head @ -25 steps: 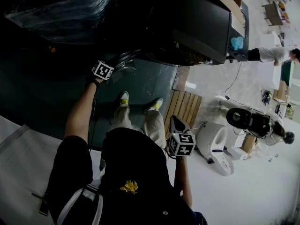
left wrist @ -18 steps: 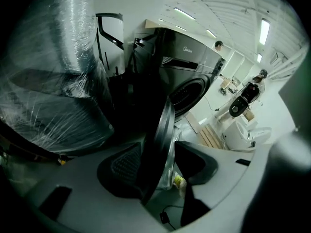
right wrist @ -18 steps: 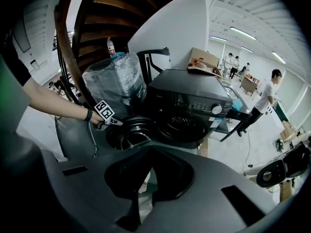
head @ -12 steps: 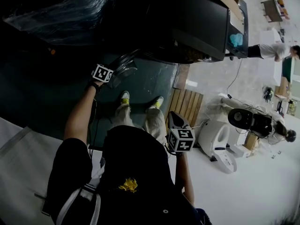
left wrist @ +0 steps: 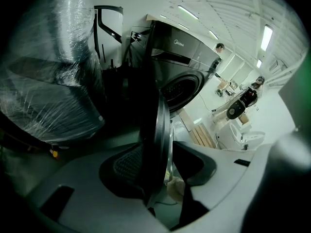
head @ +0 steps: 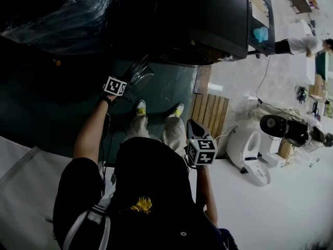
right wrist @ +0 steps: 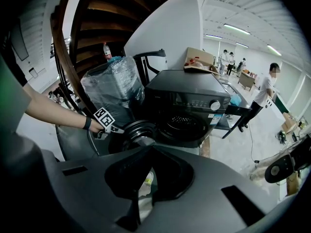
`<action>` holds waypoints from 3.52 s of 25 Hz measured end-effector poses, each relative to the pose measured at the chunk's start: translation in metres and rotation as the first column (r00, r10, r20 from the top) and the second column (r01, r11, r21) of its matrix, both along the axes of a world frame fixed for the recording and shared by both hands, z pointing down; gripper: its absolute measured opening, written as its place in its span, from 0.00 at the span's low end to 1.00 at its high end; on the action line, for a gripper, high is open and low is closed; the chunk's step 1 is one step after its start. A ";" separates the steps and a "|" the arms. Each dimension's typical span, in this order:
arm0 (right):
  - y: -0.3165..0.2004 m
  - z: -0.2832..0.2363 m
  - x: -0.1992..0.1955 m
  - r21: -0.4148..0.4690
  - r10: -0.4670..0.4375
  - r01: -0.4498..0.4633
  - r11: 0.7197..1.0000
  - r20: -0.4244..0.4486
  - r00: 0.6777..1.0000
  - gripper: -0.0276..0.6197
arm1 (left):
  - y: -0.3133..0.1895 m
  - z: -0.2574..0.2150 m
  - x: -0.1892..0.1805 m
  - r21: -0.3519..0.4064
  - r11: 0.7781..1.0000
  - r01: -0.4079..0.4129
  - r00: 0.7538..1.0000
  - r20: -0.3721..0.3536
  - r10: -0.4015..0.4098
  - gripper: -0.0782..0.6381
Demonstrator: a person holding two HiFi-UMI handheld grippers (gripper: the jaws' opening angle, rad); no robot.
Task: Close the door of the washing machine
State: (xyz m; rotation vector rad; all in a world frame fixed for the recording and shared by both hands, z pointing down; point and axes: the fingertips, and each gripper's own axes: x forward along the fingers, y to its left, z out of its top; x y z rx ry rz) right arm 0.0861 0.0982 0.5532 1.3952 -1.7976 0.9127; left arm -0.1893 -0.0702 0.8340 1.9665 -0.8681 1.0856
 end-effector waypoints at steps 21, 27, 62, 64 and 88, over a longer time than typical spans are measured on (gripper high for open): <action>0.008 0.010 0.019 0.019 0.065 -0.066 0.998 0.040 0.997 0.08 | 0.049 0.003 0.059 -0.037 0.989 0.142 0.988 -0.058 -0.144 0.39; 0.008 0.010 0.030 0.013 0.095 -0.096 0.995 0.040 0.995 0.08 | 0.061 0.008 0.079 -0.073 0.984 0.163 0.984 -0.056 -0.167 0.39; 0.035 0.026 0.068 -0.035 0.162 -0.161 0.986 0.024 0.987 0.08 | 0.070 0.016 0.238 -0.390 0.911 0.133 0.970 -0.136 -0.200 0.37; 0.035 0.029 0.073 -0.041 0.167 -0.166 0.985 0.026 0.986 0.08 | 0.065 0.018 0.249 -0.400 0.905 0.142 0.967 -0.141 -0.214 0.39; 0.037 0.047 0.127 -0.107 0.226 -0.222 0.969 0.021 0.974 0.08 | 0.008 0.014 0.350 -0.464 0.853 0.240 0.860 -0.306 -0.408 0.43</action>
